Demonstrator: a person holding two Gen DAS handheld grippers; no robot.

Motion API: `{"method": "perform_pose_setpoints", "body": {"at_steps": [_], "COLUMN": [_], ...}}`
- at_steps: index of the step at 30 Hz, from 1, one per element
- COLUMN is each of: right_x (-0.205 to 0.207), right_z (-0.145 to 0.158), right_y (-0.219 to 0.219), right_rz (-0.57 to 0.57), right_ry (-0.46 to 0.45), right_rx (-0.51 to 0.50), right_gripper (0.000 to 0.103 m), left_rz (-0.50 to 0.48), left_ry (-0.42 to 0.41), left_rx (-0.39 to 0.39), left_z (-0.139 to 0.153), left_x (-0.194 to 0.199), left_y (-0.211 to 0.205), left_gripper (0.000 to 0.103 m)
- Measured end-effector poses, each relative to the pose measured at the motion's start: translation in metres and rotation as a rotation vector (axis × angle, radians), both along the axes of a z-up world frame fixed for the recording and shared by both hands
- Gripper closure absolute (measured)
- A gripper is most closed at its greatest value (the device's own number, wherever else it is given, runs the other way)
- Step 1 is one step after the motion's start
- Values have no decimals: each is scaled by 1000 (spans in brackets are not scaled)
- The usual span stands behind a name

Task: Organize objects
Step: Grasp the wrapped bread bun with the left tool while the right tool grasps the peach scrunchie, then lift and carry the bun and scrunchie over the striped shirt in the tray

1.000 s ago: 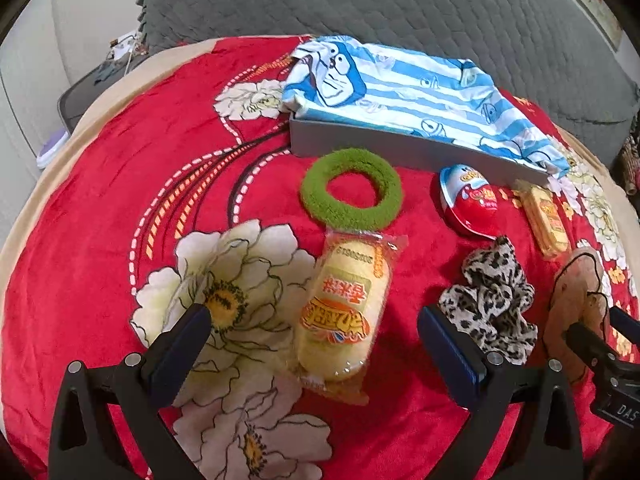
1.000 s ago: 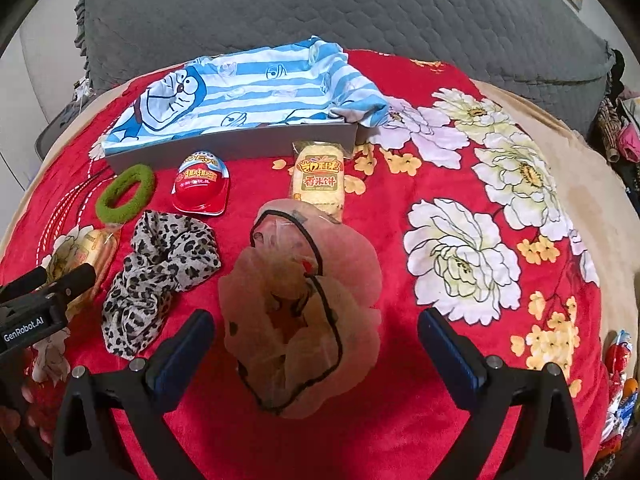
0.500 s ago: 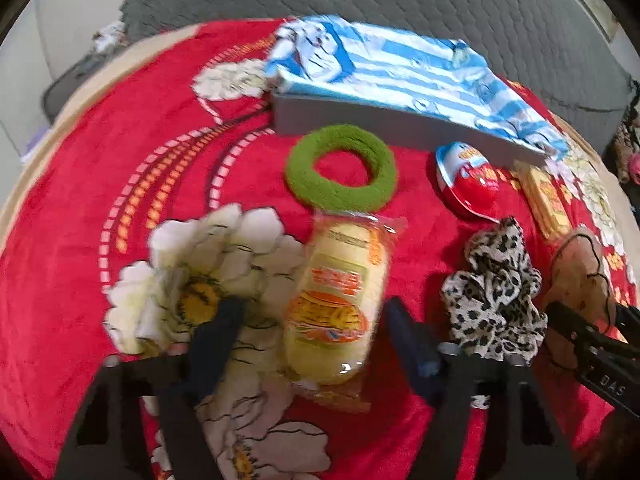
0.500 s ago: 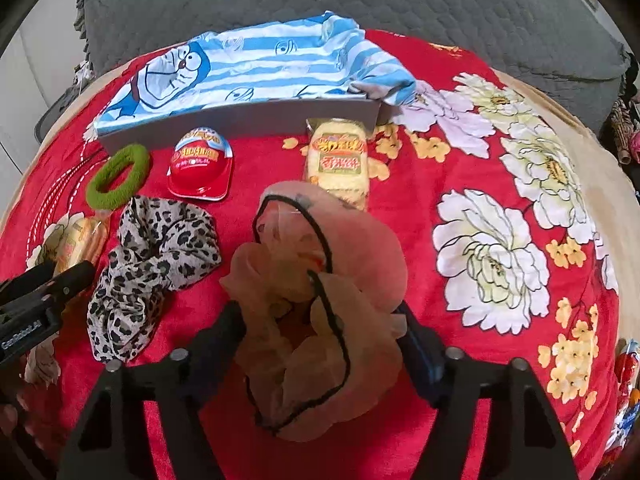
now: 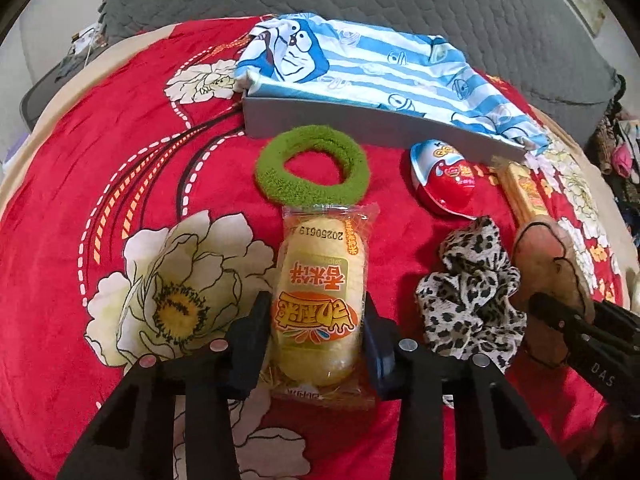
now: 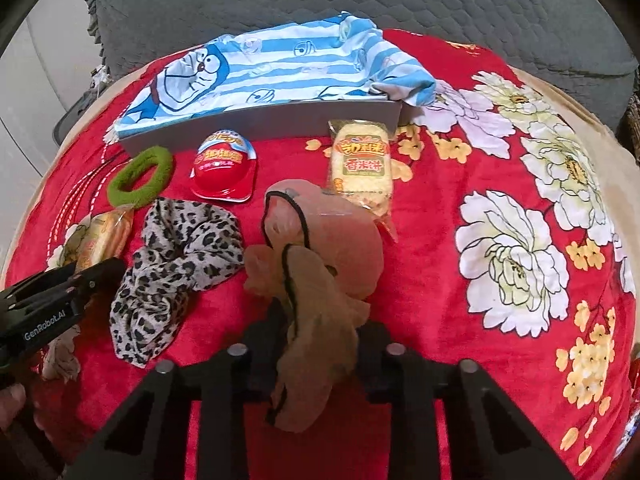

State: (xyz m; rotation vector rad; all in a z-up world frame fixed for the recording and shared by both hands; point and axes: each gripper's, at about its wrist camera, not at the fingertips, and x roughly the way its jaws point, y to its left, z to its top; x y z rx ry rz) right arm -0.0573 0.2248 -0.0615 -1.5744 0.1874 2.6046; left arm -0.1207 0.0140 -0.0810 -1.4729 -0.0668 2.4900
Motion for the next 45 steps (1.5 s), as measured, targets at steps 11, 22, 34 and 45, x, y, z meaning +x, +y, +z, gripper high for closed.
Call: {"method": "perform_pose_setpoints", "body": {"at_steps": [11, 22, 34, 45], "right_x": [5, 12, 22, 31], "right_z": [10, 29, 48, 64], "right_y": [-1, 4, -6, -8], "right_rz": [10, 0, 44, 55], "right_ry": [24, 79, 128, 172], "right_rx": [-64, -99, -66, -61], "right_gripper": [78, 78, 78, 78], "left_rz": [-10, 6, 22, 32], "left_ry": [7, 21, 43, 72], "left_rx": [15, 13, 17, 17], "left_z": [6, 18, 34, 57], "left_x": [8, 18, 35, 47], "left_y": [6, 6, 11, 14], "left_gripper": [61, 61, 61, 61]}}
